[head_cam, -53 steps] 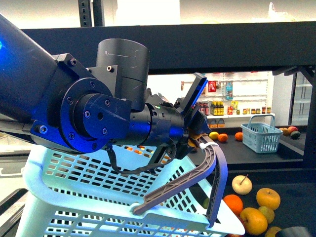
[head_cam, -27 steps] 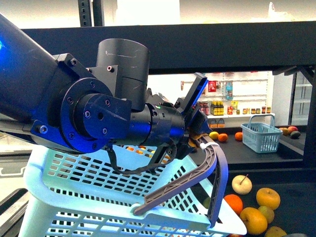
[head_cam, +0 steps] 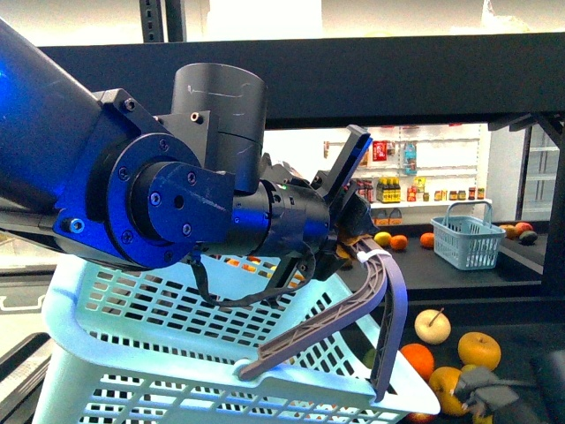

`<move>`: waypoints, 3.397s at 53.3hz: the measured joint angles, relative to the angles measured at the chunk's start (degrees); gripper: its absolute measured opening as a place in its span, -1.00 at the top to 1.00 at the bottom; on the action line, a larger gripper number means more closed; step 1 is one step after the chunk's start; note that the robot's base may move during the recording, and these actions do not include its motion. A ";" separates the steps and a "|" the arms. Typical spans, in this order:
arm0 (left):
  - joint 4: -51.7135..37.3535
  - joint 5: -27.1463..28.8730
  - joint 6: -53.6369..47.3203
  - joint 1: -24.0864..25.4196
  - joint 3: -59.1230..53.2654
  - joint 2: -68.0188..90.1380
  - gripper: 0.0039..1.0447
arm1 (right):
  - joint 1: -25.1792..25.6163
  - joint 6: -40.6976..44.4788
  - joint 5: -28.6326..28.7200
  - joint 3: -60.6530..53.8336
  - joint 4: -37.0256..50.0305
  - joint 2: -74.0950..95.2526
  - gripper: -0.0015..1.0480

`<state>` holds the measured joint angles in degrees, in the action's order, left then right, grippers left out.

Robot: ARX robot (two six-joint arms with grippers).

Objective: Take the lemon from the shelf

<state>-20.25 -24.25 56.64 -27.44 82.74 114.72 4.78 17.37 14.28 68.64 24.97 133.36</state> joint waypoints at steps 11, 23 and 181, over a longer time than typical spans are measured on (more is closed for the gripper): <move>0.00 0.02 0.00 0.00 0.00 0.00 0.83 | 1.01 -4.76 3.72 -2.32 -0.09 -10.97 -0.03; 0.00 -0.02 0.00 0.00 0.00 0.00 0.83 | -4.42 -12.09 6.60 -0.57 -2.29 -16.96 -0.03; 0.00 0.00 0.17 -0.09 0.00 0.00 0.84 | -16.72 -7.72 -3.23 7.23 2.75 18.01 -0.85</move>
<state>-20.25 -24.25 56.82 -27.53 82.74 114.72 -11.94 9.65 11.05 75.88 27.73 151.37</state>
